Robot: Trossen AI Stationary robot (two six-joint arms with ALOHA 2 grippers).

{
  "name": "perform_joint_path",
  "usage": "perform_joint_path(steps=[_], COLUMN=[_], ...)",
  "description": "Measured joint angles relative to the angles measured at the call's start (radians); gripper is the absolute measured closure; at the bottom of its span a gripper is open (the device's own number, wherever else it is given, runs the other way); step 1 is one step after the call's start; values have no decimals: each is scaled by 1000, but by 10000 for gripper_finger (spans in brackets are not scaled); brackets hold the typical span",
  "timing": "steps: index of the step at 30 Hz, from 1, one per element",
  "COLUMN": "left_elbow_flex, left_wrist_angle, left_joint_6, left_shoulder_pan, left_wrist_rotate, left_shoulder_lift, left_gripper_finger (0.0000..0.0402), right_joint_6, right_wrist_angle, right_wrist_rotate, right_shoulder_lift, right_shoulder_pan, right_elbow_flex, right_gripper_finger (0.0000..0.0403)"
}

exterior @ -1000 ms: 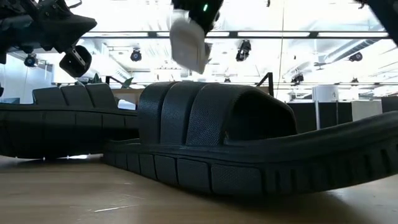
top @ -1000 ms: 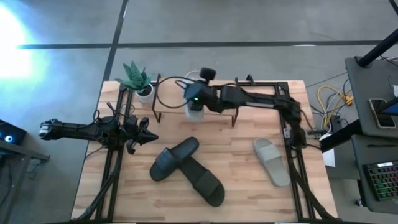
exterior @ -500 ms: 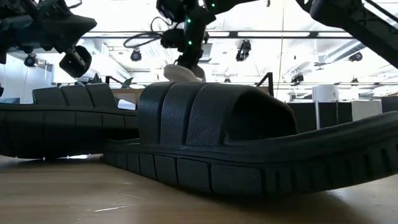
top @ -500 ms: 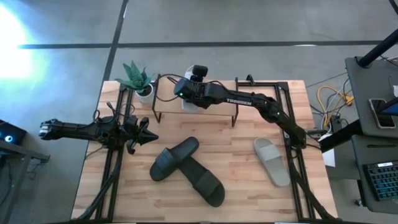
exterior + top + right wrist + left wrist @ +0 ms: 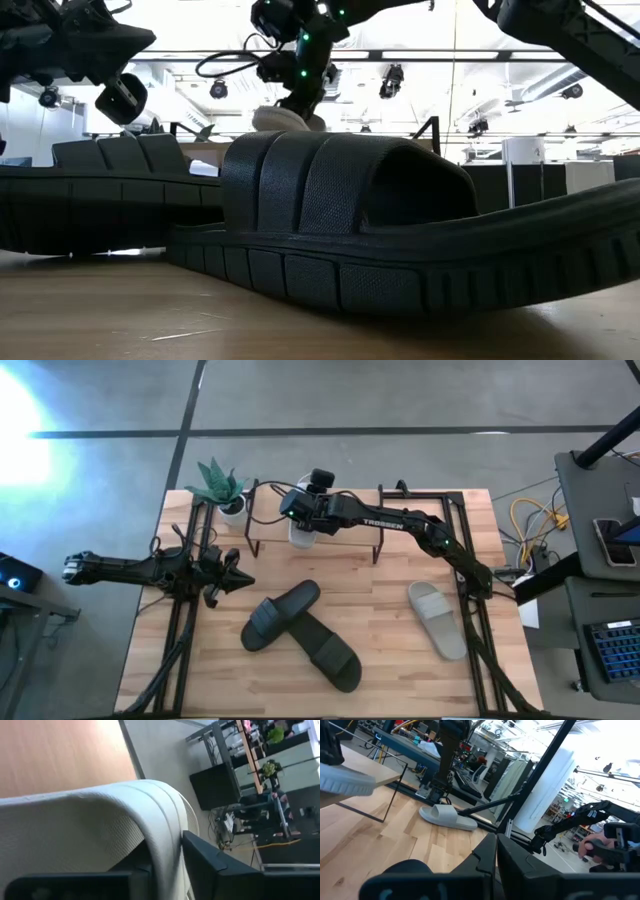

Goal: Pick and place slides into the shelf
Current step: Put the left gray slide on the shelf

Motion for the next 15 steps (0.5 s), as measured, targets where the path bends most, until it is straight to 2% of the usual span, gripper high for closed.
perform_joint_path(steps=[7, 15], left_elbow_flex=[0, 0], left_wrist_angle=[0, 0], left_joint_6=[-1, -1], left_shoulder_pan=[0, 0], left_wrist_rotate=[0, 0], left_shoulder_lift=[0, 0], left_gripper_finger=[402, 402], right_joint_6=[9, 98], right_wrist_angle=[-64, -201], right_wrist_rotate=[8, 11], right_shoulder_lift=[-9, -20], right_shoulder_pan=[19, 47], right_elbow_flex=[-2, -2], right_gripper_finger=[269, 257])
